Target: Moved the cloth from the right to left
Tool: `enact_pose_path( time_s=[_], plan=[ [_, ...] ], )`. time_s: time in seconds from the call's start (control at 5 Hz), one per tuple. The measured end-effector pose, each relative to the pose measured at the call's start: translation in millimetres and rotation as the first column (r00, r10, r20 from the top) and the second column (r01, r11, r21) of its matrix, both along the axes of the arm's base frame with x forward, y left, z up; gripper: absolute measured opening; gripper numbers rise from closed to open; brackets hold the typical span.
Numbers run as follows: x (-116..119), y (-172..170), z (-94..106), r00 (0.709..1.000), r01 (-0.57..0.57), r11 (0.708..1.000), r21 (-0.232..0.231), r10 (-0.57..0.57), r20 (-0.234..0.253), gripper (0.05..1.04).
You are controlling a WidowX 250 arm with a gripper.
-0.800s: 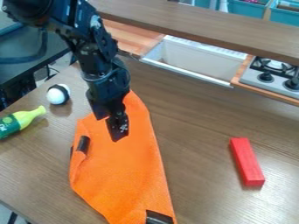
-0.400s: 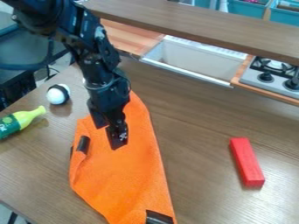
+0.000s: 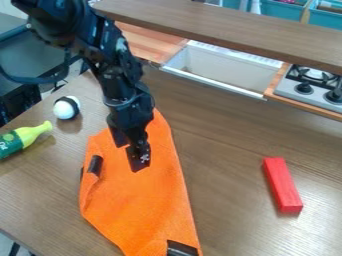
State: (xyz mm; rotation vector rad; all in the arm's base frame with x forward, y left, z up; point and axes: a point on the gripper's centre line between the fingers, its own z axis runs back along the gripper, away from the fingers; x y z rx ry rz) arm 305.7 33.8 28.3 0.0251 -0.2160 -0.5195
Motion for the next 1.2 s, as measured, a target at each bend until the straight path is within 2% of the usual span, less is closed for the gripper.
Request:
enact_pose_path(
  time_s=[0.4, 0.8, 1.2],
  plan=[
    [8.1, 2.1, -10.8, 0.997, 0.068, 0.997, 0.042, -0.07, 0.032, 1.0],
    [9.7, 1.8, -30.8, 0.995, 0.102, 0.994, 0.047, -0.101, -0.012, 1.0],
    [22.1, -8.1, -42.1, 0.984, 0.173, 0.984, -0.028, -0.174, -0.027, 1.0]
  ],
)
